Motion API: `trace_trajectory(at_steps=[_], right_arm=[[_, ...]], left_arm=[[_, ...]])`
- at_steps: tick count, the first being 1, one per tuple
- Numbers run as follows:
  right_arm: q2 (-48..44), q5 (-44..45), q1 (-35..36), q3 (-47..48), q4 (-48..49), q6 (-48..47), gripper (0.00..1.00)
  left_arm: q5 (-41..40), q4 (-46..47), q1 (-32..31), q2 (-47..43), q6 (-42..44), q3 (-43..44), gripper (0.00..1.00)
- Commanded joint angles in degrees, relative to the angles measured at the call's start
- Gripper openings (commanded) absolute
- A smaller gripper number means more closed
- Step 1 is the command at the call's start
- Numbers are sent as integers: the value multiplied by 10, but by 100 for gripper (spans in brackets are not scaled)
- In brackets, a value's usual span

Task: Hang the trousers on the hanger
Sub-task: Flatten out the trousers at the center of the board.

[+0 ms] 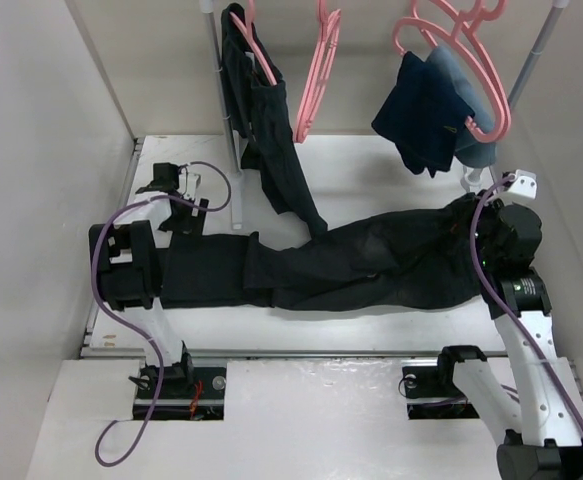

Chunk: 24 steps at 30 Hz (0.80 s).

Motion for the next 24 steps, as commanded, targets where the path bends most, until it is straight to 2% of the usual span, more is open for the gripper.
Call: trace_trajectory(at_steps=[1, 3, 4, 5, 6, 10, 11, 14, 16, 19, 22, 23, 24], right_arm=[[-4, -5, -3, 36, 51, -6, 0], [-4, 1, -3, 36, 51, -6, 0], [2, 1, -3, 36, 51, -6, 0], [2, 1, -3, 36, 51, -6, 0], [8, 1, -3, 36, 51, -11, 0], [70, -6, -9, 54, 68, -11, 0], [110, -12, -9, 68, 73, -17, 0], [176, -33, -20, 146, 86, -32, 0], [191, -38, -31, 187, 94, -39, 0], [176, -26, -39, 225, 117, -39, 0], [113, 7, -39, 183, 128, -15, 0], [92, 30, -44, 158, 128, -2, 0], [69, 45, -44, 95, 128, 15, 0]], left_arm=[[-1, -52, 4, 20, -24, 17, 84], [14, -63, 9, 38, -24, 22, 64], [27, -69, 16, 53, -17, 27, 48], [57, -69, 16, 53, -17, 34, 7], [68, -69, 23, 61, -17, 39, 0], [98, -76, 28, 67, -5, 104, 0], [98, -76, 28, 67, -5, 127, 0], [90, -90, 51, 42, 2, 242, 0], [90, -110, 69, 28, 7, 335, 0], [117, -137, 110, -7, 30, 407, 0], [124, -137, 144, -82, 72, 360, 0], [118, -116, 150, -107, 101, 284, 0], [118, -106, 156, -159, 117, 240, 0]])
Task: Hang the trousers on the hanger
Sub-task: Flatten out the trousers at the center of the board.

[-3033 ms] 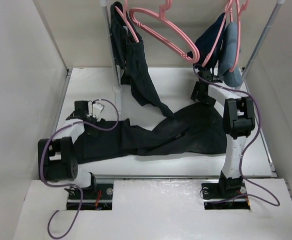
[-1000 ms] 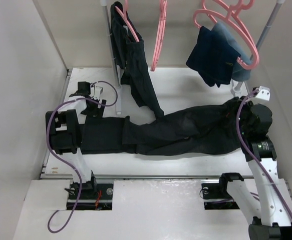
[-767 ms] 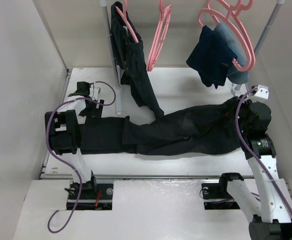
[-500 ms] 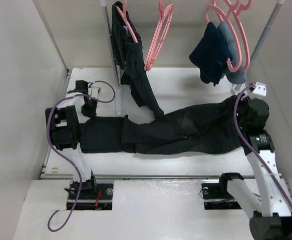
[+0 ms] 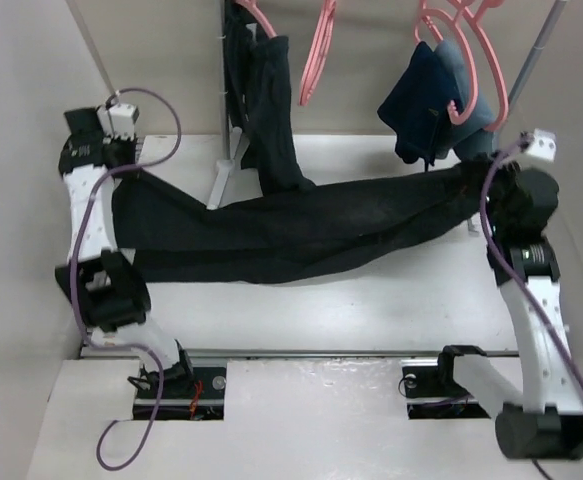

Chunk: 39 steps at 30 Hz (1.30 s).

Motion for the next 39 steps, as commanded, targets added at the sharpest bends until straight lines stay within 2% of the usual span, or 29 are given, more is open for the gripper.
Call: trace_trajectory(at_steps=[1, 2, 3, 5, 6, 7, 8, 12, 14, 18, 21, 25, 28, 30, 32, 33, 35, 36, 37, 39], right_arm=[[-129, 95, -16, -88, 83, 68, 0], [-162, 141, -16, -125, 71, 98, 0], [-233, 167, -16, -193, 36, 133, 0], [-307, 229, -16, -247, -47, 280, 0], [-343, 293, -16, -268, -104, 342, 0], [-378, 318, -16, -304, -214, 403, 0], [-446, 331, -16, -320, -252, 484, 0], [-563, 337, -16, -372, -332, 549, 0], [-563, 350, -16, -372, -364, 574, 0], [-480, 355, -16, -353, -365, 580, 0], [-427, 349, -16, -353, -327, 580, 0], [-328, 322, -16, -338, -160, 538, 0], [-282, 322, -16, -292, -104, 514, 0], [-253, 345, -16, -258, -112, 491, 0], [-264, 367, -16, -226, -156, 491, 0], [-276, 376, -16, -226, -170, 491, 0], [-314, 397, -16, -249, -234, 510, 0], [-360, 403, -16, -261, -265, 555, 0], [-386, 403, -16, -274, -293, 574, 0], [-463, 403, -16, -315, -372, 641, 1]], left_arm=[[-18, 38, 38, -139, 91, -109, 0], [-23, 38, 38, -162, 107, -191, 0], [-30, 43, 46, -209, 134, -227, 0], [-41, 32, 60, -249, 157, -290, 0], [-59, 16, 66, -264, 167, -342, 0], [-68, 5, 66, -284, 175, -363, 0], [-68, -6, 83, -289, 193, -380, 0], [-96, -43, 97, -301, 216, -451, 0], [-96, -68, 97, -306, 223, -471, 0], [-114, -81, 97, -312, 235, -476, 0], [-97, -47, 97, -317, 241, -431, 0], [-25, -3, 91, -279, 167, -273, 0], [27, 43, 91, -257, 118, -145, 0], [53, 57, 91, -257, 107, -85, 0], [61, 49, 97, -284, 127, -85, 0], [61, 42, 97, -299, 188, -106, 0], [39, 18, 97, -342, 257, -210, 0], [22, 3, 104, -349, 289, -247, 0], [-25, -32, 110, -349, 336, -313, 0], [-98, -46, 110, -349, 352, -382, 0]])
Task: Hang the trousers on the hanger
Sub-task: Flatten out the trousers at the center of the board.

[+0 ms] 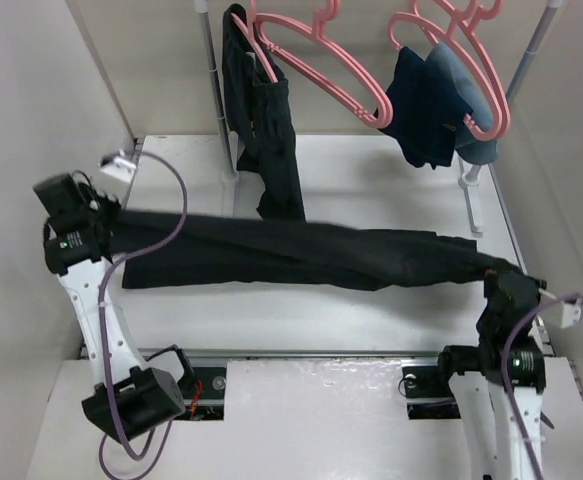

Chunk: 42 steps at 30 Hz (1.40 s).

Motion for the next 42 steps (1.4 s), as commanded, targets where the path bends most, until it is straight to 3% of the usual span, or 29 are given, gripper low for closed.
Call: trace_trajectory(at_steps=[1, 3, 4, 5, 7, 8, 10, 13, 14, 18, 21, 25, 27, 32, 35, 39, 41, 42], right_arm=[[-95, 38, -2, -46, -144, 107, 11], [-134, 32, -2, -68, -207, 143, 27], [-162, 32, -2, -69, -223, 169, 50], [-169, 47, -2, -69, -233, 178, 60], [-164, 67, -2, -61, -233, 178, 75], [-155, 81, -2, -52, -233, 178, 82], [-110, 126, -2, -22, -239, 172, 83], [-58, 156, -2, 19, -190, 56, 83], [-26, 149, -2, 29, -125, -60, 81], [52, 69, -2, 67, 0, -229, 74], [130, -37, -2, 67, 91, -327, 74], [254, -112, -2, 79, 91, -328, 74], [292, -149, -2, 84, 91, -328, 74], [357, -207, -2, 64, 140, -355, 78], [386, -237, -2, 64, 145, -377, 80], [406, -262, -2, 64, 151, -394, 80], [406, -267, -2, 64, 151, -400, 80], [406, -267, -2, 64, 156, -400, 80]], left_arm=[[-138, -76, 17, 28, 95, -130, 0], [-226, -76, 28, 28, 95, -209, 0], [-247, -76, 33, 28, 95, -227, 0], [-286, -76, 41, 28, 102, -257, 0], [-321, -76, 41, 28, 107, -281, 6], [-355, -81, 41, 28, 113, -296, 16], [-387, -81, 41, 34, 113, -305, 28], [-438, -104, 41, 39, 113, -310, 47], [-445, -110, 41, 39, 113, -310, 49], [-444, -164, 41, 45, 107, -252, 53], [-403, -205, 41, 51, 101, -174, 53], [-306, -214, 36, 74, 61, -113, 53], [-263, -219, 30, 74, 61, -138, 55], [-263, -160, 30, 80, 85, -271, 62], [-219, -167, 30, 80, 114, -317, 62], [-249, -167, 30, 100, 119, -335, 58], [-271, -172, 30, 100, 111, -335, 47], [-278, -173, 30, 100, 111, -335, 20]])
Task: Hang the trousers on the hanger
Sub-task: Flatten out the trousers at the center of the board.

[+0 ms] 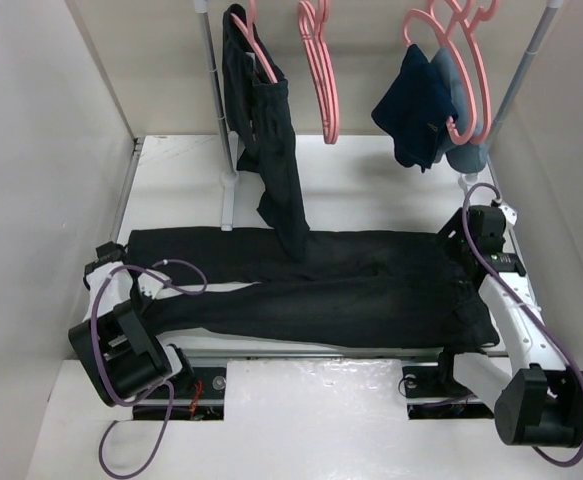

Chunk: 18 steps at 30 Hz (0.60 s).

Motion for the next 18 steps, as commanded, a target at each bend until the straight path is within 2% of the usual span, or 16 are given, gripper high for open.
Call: trace_trajectory(at_steps=[1, 2, 8, 9, 13, 15, 18], right_arm=[[-3, -24, -2, -2, 45, -22, 80], [3, -24, -2, -9, 52, -22, 80], [37, -40, -2, -22, 87, -17, 78], [44, -46, -2, -22, 87, -17, 78], [66, -59, -2, -22, 99, -17, 77], [66, -59, -2, -22, 99, -17, 77], [55, -59, -8, -37, 99, -17, 77]], left_arm=[[-15, -8, 1, 0, 5, 0, 4], [-22, 0, 1, 0, 0, 9, 0], [23, 44, -18, -5, -51, 119, 0], [55, 67, -18, -14, -63, 170, 0], [137, 97, -25, -58, -91, 271, 0], [138, 90, -25, -58, -77, 280, 0], [77, 74, -25, -58, -40, 236, 0]])
